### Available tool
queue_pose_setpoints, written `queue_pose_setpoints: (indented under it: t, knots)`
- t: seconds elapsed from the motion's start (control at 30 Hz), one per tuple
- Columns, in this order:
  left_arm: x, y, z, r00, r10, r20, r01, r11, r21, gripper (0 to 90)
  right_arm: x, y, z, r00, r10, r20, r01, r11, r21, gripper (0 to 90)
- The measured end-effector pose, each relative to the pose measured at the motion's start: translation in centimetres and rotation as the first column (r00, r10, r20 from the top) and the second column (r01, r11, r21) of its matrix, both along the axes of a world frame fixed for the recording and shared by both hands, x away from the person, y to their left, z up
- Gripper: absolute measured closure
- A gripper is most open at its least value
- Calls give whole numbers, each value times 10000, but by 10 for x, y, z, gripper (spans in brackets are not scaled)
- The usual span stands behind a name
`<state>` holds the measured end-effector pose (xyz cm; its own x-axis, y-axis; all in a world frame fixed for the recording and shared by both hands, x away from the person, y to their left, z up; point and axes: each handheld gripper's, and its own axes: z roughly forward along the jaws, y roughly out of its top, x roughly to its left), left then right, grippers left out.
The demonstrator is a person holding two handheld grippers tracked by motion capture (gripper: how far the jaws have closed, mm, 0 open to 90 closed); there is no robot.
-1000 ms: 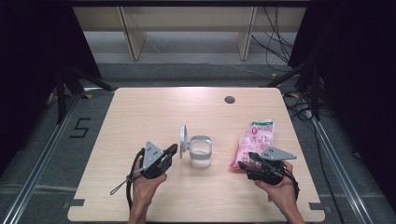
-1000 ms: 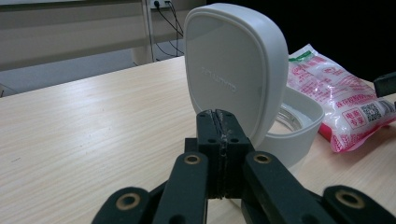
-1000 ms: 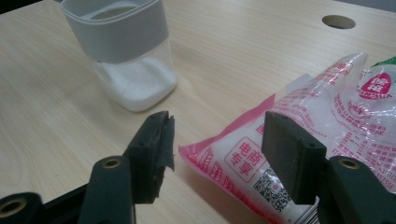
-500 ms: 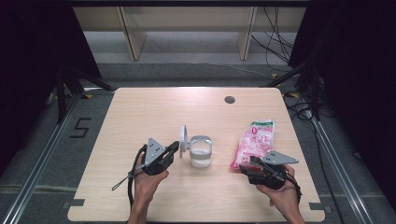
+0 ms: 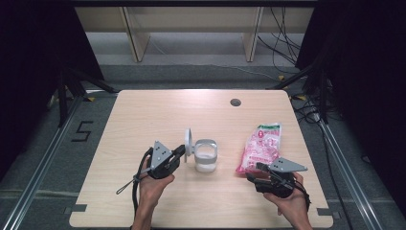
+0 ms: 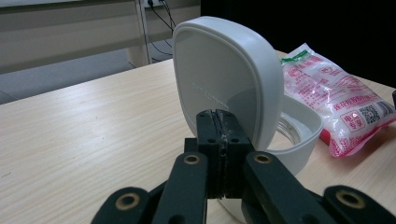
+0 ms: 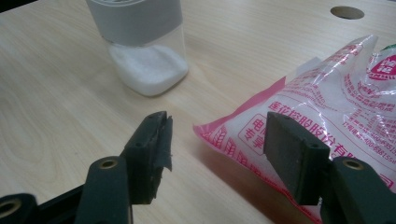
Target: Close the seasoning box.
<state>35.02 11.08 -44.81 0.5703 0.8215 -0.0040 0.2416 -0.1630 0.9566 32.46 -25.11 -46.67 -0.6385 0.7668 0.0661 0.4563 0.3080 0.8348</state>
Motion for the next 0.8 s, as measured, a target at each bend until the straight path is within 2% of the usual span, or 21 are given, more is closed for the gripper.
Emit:
queue_pose_setpoints:
  t: [0.07,0.1,0.2,0.23,0.43,0.5,0.6,0.63,0.77,0.8]
  knots:
    - [0,-1,1,10000,-8,30,8,10000,28,882,-2,1,0,10000,33,-63,-32,9999,150,411]
    - [0,-1,1,10000,-10,47,10,10000,56,883,-1,0,0,9999,166,32,-166,9998,87,411]
    - [1,-1,1,10000,-32,34,32,10000,56,883,-2,0,0,10000,77,-28,-77,10000,42,410]
    - [1,-1,2,10000,-25,41,25,10000,74,883,-4,1,0,9996,36,-278,-32,9999,151,411]
    - [1,-4,4,9999,-75,112,73,9999,147,880,-4,0,0,9998,65,-210,-63,10000,71,410]
    - [0,-5,4,9999,-87,128,84,9998,173,879,-3,-1,-1,9999,165,11,-166,9999,7,411]
    - [0,-7,4,9998,-122,156,119,9998,177,878,-3,-1,-1,9999,161,35,-161,9999,-5,411]
    - [0,-8,4,9998,-139,164,136,9998,146,878,-5,0,-1,9998,10,-219,-7,9999,167,411]
    - [0,-9,5,9998,-152,133,149,9997,213,877,-5,0,-2,9995,97,-295,-92,9998,174,411]
    - [0,-9,5,9997,-197,147,193,9995,270,877,-5,0,-2,9998,55,-197,-52,9999,155,411]
